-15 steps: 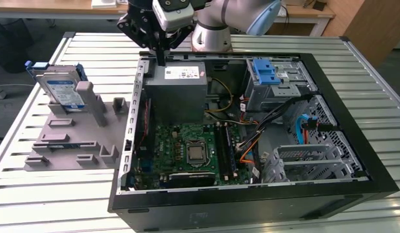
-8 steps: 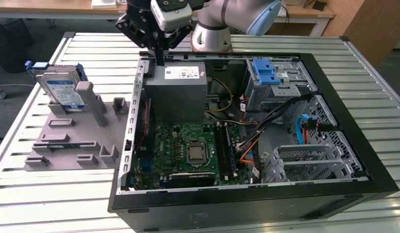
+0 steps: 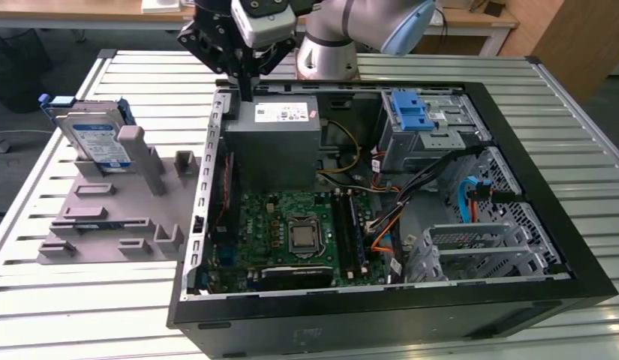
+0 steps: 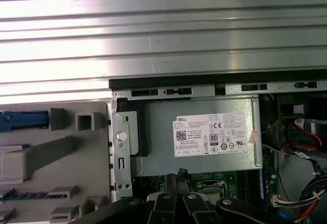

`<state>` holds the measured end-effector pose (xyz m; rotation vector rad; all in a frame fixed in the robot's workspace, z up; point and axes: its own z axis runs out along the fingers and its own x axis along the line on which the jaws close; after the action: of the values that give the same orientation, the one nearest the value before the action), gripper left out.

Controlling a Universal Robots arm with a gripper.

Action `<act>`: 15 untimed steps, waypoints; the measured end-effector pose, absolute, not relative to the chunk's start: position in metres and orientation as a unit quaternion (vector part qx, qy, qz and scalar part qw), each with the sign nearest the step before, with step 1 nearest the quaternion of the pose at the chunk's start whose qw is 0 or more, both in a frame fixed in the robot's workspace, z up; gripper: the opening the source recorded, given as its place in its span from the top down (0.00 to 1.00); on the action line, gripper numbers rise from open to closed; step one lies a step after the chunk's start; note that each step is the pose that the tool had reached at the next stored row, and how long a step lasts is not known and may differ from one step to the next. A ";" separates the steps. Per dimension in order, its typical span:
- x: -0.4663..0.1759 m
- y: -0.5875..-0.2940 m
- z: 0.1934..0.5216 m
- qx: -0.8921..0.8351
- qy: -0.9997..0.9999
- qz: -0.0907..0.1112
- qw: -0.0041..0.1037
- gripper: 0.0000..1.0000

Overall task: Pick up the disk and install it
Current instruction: 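Reach for the disk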

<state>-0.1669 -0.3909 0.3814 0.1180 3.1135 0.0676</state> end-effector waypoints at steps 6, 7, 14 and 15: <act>-0.168 -0.390 0.381 0.038 0.999 0.022 0.013 0.89; -0.169 -0.390 0.381 0.038 0.999 0.022 0.012 0.89; -0.171 -0.389 0.381 0.038 0.999 0.022 0.013 0.89; -0.171 -0.389 0.381 0.038 0.999 0.022 0.013 0.89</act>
<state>-0.1709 -0.3891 0.3807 0.1180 3.1135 0.0676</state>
